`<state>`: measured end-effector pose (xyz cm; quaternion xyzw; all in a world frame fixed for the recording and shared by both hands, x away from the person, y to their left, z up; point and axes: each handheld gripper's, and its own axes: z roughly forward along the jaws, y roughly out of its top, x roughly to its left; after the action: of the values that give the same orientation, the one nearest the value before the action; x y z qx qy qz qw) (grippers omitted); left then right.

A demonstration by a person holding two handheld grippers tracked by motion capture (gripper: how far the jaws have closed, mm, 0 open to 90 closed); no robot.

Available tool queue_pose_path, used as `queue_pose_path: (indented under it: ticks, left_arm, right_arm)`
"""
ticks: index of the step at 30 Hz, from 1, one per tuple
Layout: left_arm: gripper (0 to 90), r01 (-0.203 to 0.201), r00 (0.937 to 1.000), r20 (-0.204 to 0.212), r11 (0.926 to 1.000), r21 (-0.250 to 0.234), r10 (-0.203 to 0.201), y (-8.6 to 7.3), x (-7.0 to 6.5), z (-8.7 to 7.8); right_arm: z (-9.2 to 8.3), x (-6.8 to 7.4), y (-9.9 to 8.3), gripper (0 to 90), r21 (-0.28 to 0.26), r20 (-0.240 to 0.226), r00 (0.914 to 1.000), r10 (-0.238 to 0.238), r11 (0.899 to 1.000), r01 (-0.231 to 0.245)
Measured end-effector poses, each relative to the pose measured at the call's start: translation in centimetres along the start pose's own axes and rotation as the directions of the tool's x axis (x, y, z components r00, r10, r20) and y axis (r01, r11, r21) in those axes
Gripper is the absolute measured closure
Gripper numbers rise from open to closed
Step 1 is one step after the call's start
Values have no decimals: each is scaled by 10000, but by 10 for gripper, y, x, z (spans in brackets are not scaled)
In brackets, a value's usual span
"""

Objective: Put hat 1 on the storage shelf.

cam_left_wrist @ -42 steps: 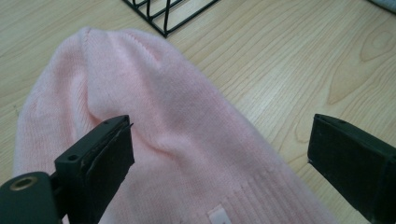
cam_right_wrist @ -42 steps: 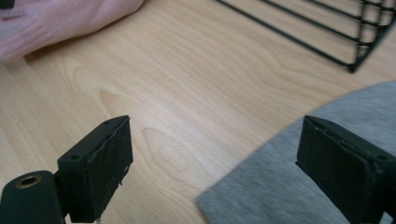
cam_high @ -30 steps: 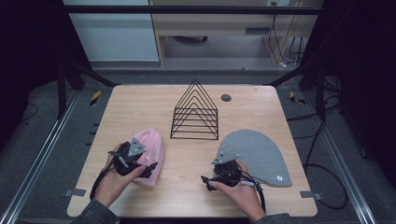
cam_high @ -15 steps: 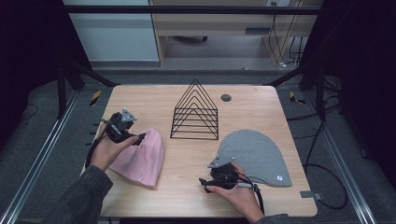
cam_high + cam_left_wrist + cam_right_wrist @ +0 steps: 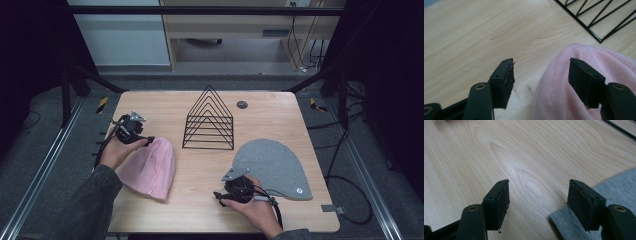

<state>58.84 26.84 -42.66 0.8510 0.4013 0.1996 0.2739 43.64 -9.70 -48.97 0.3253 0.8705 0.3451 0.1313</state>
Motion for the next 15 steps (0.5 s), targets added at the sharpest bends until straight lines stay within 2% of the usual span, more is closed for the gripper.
queue_pose_path:
  ticks: [2,3,6,9,11,15]
  left_arm:
    - [364,114,9995,288,9999,37,-115,-2,-2,6]
    - [355,-50,9993,366,9995,303,39,-5,-3,13]
    - [344,-29,9986,521,9988,488,4,-10,-4,23]
    - [328,-35,9979,640,9983,575,-2,-11,-6,27]
    - [313,-91,9972,752,9974,710,38,-13,-8,34]
    - [324,-110,9958,913,9967,801,37,-14,-10,38]
  right_arm:
    - [0,0,0,340,9,-14,10000,11,10000,-11]
    - [0,0,0,340,32,-36,10000,16,10000,-16]
    - [1,0,-1,340,64,-106,9999,17,10000,-16]
    - [1,0,-1,338,78,-129,9999,4,10000,-3]
    - [2,-1,-1,334,43,-300,9994,145,9999,-144]
    - [3,-1,-1,333,89,-333,9994,126,9999,-123]
